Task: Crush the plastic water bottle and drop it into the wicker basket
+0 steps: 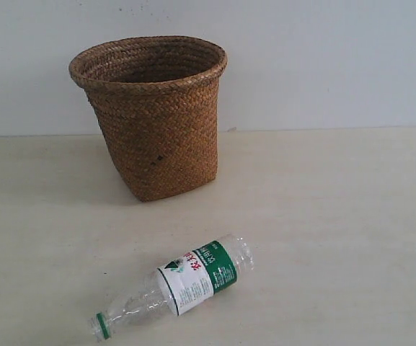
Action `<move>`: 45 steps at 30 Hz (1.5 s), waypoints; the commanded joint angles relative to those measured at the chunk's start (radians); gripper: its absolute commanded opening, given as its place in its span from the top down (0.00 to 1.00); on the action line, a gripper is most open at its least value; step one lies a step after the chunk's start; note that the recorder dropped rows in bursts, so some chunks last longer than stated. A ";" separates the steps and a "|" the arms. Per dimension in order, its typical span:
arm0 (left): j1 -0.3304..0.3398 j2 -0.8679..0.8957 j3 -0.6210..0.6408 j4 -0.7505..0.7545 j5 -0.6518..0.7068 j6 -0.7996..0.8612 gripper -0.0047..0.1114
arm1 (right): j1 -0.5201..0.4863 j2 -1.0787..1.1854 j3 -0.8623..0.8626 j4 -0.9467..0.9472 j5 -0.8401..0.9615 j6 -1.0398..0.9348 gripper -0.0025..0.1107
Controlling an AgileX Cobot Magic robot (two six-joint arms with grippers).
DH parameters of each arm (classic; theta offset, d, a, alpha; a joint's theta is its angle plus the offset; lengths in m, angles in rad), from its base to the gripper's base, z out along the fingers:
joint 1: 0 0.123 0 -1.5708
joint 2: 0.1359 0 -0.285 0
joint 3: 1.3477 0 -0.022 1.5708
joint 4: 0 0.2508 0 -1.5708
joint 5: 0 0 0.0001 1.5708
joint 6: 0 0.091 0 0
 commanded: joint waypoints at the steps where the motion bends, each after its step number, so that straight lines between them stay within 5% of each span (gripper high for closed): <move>1: -0.098 0.092 -0.132 -0.037 0.325 0.441 0.93 | -0.004 -0.006 0.000 -0.003 -0.004 0.000 0.98; 6: -0.127 0.258 -0.282 -0.193 0.680 0.860 0.93 | -0.004 -0.006 0.000 -0.003 -0.004 0.000 0.98; 16: -0.127 0.583 -0.323 -0.310 0.806 0.861 0.89 | -0.004 -0.006 0.000 -0.003 -0.004 0.000 0.98; 23: -0.147 0.678 -0.323 -0.339 0.873 0.657 0.38 | -0.004 -0.006 0.000 -0.003 -0.004 0.000 0.98; 28: -0.265 0.678 -0.323 -0.325 0.896 0.675 0.52 | -0.004 -0.006 0.000 -0.003 -0.004 0.000 0.98; 32: -0.335 0.684 -0.323 -0.094 0.830 0.494 0.52 | -0.004 -0.006 0.000 -0.003 -0.017 -0.001 0.98; 45: -0.356 0.805 -0.321 -0.117 0.769 0.469 0.52 | -0.004 -0.006 0.000 -0.003 -0.025 -0.001 0.98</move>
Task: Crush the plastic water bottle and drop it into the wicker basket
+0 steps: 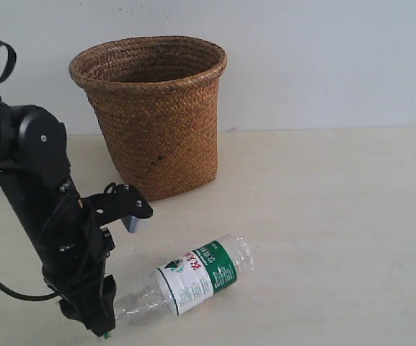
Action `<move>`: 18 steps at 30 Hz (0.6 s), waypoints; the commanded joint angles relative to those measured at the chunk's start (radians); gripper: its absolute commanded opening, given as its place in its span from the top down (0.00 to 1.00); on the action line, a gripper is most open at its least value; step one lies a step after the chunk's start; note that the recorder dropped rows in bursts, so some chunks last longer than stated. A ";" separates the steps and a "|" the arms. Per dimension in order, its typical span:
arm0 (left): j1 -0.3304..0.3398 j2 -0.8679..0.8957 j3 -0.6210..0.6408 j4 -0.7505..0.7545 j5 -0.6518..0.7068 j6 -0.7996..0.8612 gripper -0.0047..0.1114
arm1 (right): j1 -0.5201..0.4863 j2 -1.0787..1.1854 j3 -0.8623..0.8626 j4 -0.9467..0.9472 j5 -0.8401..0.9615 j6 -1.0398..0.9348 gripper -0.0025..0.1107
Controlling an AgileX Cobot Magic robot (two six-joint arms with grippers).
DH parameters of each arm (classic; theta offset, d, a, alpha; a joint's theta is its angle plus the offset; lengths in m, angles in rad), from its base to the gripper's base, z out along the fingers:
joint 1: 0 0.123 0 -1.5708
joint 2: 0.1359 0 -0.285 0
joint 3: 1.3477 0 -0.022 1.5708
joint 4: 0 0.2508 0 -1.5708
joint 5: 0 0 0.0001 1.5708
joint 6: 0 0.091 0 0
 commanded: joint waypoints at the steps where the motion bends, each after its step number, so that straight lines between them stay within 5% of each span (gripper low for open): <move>1: -0.020 0.031 -0.005 -0.011 -0.018 -0.010 0.52 | -0.004 -0.006 0.000 -0.003 -0.016 -0.001 0.98; 14: -0.020 0.112 -0.005 -0.009 -0.046 -0.019 0.52 | -0.004 -0.006 0.000 -0.003 -0.016 -0.001 0.98; 18: -0.020 0.112 -0.005 0.001 -0.036 -0.019 0.60 | -0.004 -0.006 0.000 -0.003 -0.016 -0.001 0.98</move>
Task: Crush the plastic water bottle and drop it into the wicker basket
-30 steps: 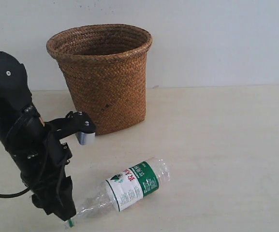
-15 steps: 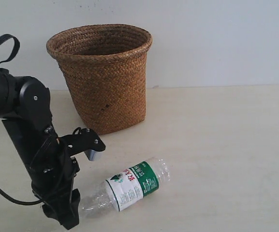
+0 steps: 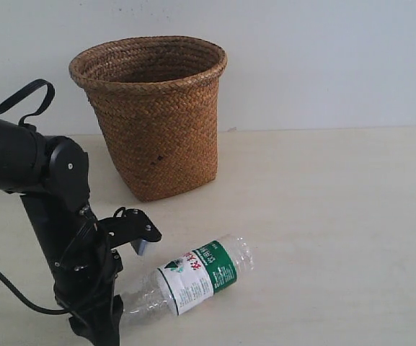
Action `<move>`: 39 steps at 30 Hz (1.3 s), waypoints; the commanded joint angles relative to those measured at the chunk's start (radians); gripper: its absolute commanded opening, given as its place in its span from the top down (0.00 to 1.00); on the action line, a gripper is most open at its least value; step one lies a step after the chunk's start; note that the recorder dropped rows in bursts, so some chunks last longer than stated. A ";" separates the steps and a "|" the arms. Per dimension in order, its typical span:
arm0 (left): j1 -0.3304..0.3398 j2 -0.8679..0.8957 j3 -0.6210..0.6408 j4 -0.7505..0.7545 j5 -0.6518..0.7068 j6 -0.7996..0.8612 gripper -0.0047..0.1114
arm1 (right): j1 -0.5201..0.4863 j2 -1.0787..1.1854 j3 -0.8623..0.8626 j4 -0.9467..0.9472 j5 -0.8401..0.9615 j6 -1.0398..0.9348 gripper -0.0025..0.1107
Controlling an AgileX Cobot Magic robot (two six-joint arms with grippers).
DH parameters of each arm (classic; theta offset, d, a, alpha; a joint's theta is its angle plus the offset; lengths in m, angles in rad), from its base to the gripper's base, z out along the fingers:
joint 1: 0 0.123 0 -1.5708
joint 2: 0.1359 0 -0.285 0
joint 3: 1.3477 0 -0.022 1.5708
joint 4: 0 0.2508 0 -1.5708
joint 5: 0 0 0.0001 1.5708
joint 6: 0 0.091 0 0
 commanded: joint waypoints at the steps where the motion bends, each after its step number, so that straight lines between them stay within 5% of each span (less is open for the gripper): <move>1: -0.009 0.001 -0.004 0.003 0.000 -0.007 0.66 | -0.004 -0.006 0.000 -0.003 -0.013 -0.001 0.98; 6: -0.009 0.001 -0.004 0.003 0.000 0.029 0.93 | -0.004 -0.006 0.000 -0.003 -0.013 -0.001 0.98; 32: -0.009 0.001 -0.004 -0.003 0.000 0.060 0.92 | -0.004 -0.006 0.000 -0.057 -0.025 -0.013 0.98; 39: -0.009 0.001 -0.004 0.001 0.000 0.061 0.92 | -0.004 -0.006 0.000 0.153 -0.377 0.113 0.98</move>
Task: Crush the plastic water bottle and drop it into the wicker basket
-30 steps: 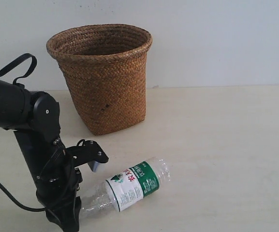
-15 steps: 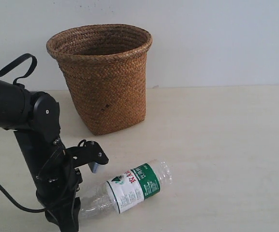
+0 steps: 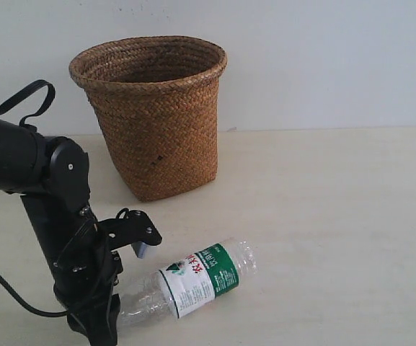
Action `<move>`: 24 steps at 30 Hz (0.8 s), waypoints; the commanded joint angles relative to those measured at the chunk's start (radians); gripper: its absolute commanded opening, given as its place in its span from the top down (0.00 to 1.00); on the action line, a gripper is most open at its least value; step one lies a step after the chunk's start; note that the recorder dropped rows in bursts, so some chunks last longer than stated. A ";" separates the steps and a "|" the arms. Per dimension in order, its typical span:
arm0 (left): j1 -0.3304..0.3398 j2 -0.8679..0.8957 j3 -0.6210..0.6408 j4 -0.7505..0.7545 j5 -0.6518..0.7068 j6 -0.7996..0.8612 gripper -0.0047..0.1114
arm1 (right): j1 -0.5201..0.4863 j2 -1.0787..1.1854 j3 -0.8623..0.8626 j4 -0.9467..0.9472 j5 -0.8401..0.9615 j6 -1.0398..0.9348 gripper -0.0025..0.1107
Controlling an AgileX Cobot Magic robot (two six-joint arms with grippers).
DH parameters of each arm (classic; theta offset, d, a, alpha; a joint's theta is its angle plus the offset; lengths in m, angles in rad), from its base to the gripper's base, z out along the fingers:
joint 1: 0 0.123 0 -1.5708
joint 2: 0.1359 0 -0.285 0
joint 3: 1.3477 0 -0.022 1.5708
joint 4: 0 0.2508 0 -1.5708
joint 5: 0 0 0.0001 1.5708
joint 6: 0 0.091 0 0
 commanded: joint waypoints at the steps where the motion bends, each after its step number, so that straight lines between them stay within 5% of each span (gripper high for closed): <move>1: -0.009 -0.001 -0.004 0.003 0.000 0.005 0.92 | -0.004 -0.006 0.000 0.195 -0.305 0.144 0.98; 5: -0.009 -0.001 -0.004 0.017 -0.002 0.005 0.92 | -0.002 -0.006 -0.009 0.127 -0.407 0.160 0.98; 13: -0.009 -0.001 -0.004 0.018 -0.009 0.005 0.92 | 0.011 0.364 -0.381 -0.052 -0.145 0.218 0.98; 24: -0.009 -0.001 -0.004 0.050 -0.009 0.012 0.92 | 0.428 1.188 -1.054 0.155 0.589 -0.407 0.98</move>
